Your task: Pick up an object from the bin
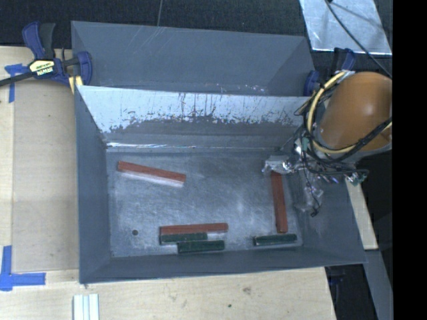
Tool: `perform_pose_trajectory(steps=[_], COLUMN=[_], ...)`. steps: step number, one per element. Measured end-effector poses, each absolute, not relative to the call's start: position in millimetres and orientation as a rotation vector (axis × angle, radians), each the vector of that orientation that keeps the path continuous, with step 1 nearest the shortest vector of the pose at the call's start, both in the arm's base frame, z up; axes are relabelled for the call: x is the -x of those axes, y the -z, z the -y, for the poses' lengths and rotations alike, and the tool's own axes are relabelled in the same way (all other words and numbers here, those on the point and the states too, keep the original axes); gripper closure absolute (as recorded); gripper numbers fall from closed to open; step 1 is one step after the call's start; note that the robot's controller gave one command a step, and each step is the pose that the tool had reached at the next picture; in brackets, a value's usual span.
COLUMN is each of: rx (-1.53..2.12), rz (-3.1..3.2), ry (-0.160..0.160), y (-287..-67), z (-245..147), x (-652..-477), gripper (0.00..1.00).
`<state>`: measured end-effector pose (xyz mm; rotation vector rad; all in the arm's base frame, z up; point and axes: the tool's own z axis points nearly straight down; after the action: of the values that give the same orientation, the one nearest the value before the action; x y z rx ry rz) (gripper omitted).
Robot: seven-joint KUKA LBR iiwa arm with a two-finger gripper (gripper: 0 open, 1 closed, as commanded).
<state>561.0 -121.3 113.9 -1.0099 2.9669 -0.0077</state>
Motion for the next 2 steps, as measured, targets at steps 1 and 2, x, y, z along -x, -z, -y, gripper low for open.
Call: perform_pose_trajectory(steps=[1,2], rx=[1.140,1.450], rz=[-2.928,-2.781], ry=[-0.003,0.004], y=[-68.1,-71.2], z=[110.9,98.4], x=[-563.6,-571.2], gripper=[0.00,1.00])
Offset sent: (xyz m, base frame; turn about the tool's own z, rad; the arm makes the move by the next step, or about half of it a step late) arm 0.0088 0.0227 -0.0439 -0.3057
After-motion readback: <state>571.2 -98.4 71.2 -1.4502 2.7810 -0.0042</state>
